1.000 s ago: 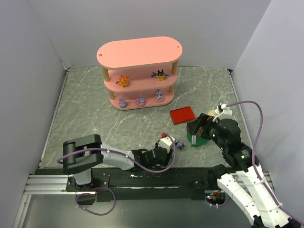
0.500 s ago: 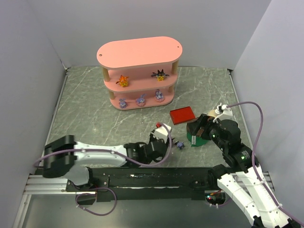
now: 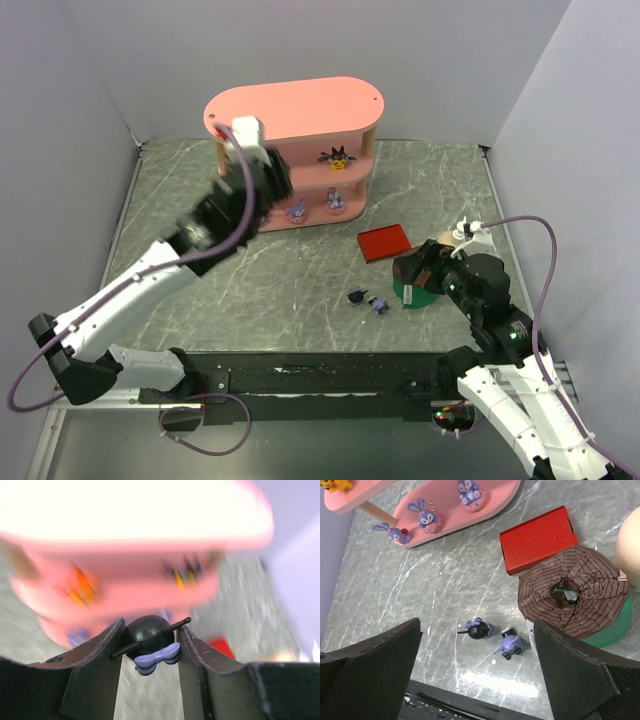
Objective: Place and organize the plastic toys onto the shelf
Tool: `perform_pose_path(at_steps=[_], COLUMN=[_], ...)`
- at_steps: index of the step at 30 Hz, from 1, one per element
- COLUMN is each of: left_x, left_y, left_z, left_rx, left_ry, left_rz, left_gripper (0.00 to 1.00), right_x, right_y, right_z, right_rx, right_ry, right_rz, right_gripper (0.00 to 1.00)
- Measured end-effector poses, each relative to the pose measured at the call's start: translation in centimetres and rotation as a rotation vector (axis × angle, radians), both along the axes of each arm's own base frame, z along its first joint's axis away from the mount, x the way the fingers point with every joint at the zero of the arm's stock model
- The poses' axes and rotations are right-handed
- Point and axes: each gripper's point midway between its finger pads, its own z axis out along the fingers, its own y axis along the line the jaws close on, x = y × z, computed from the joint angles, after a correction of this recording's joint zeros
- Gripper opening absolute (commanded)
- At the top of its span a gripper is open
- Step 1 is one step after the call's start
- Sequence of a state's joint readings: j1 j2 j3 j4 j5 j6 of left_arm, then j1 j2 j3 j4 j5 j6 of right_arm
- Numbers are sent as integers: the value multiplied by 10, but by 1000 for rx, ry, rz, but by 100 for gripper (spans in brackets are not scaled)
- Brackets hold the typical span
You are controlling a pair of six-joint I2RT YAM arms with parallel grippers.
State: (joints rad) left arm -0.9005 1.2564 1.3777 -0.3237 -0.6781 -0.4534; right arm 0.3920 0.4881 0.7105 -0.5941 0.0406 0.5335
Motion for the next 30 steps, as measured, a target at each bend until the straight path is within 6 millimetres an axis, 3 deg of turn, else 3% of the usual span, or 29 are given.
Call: perform_pose_path(at_steps=[5,7,10,14,18,22,30], left_x=[38,55,89,132,163,170,171], left_y=[52,65,83,90,84,91,105], left_z=[91,116,132,122,85,55,39], left_rx=[-49,-50,-17,62,128,152,163], left_ry=[-135,-169,-185,-145,-51,38,89], left_rz=[91,98,108,98,45,5,11], left_gripper=[19,18,18,17,18,19,22], right_x=[0,0,-1,-2,-2,-2,-1], right_y=[0,0,0,0,0,0,1], right_z=[1,1,3,6,6,6,0], right_rx=[2,3,8,18,25,34,42], right_ry=[-3,-5,-13,-21,-19,-15,7], right_rz=[0,1,3,-1,-6,-10,-16], right_gripper=[100,100,100,100,99,99,99])
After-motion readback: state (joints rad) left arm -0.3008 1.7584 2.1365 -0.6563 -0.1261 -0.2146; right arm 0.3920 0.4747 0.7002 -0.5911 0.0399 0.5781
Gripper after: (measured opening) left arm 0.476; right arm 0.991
